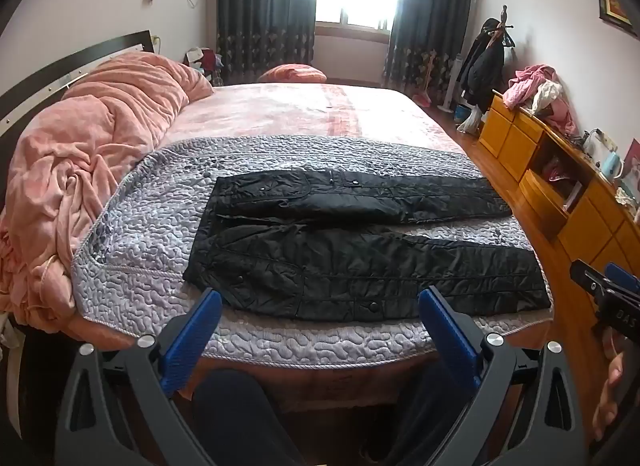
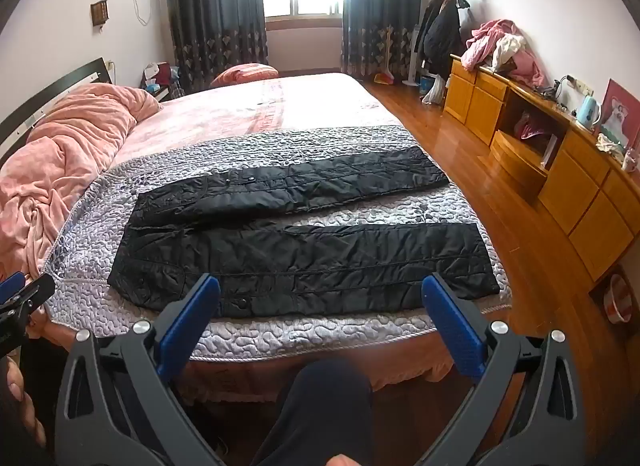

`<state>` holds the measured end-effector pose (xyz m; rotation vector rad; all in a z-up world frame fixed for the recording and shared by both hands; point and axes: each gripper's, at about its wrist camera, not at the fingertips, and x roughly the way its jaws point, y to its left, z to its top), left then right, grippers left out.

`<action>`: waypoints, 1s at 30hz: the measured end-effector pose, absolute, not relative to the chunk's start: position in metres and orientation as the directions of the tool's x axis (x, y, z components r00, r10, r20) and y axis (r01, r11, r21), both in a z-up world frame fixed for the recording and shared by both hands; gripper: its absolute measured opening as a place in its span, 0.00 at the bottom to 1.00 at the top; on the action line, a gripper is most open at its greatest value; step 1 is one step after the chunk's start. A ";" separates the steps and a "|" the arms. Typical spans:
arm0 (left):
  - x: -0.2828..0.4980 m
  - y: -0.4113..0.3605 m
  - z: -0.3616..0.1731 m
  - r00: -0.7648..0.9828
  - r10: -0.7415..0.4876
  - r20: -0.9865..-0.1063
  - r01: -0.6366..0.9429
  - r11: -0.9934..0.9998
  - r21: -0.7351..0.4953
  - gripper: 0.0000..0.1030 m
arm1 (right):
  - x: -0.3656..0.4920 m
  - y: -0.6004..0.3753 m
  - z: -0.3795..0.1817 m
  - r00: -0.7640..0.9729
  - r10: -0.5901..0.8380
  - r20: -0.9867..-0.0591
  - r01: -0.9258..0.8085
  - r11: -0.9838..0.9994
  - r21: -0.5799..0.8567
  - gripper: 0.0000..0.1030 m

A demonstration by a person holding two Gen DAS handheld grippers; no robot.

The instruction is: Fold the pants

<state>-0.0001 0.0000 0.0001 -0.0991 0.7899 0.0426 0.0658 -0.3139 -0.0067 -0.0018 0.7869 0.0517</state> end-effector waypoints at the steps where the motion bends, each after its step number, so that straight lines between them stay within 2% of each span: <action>1: 0.000 0.000 0.000 0.702 0.004 -0.712 -0.076 0.995 -0.070 0.96 | 0.066 -0.314 -0.007 0.701 0.048 -0.711 -0.047 0.999 0.021 0.98; 30: -0.005 0.003 -0.005 0.699 -0.001 -0.715 -0.081 0.993 -0.081 0.96 | 0.064 -0.315 -0.008 0.702 0.043 -0.711 -0.044 0.999 0.017 0.98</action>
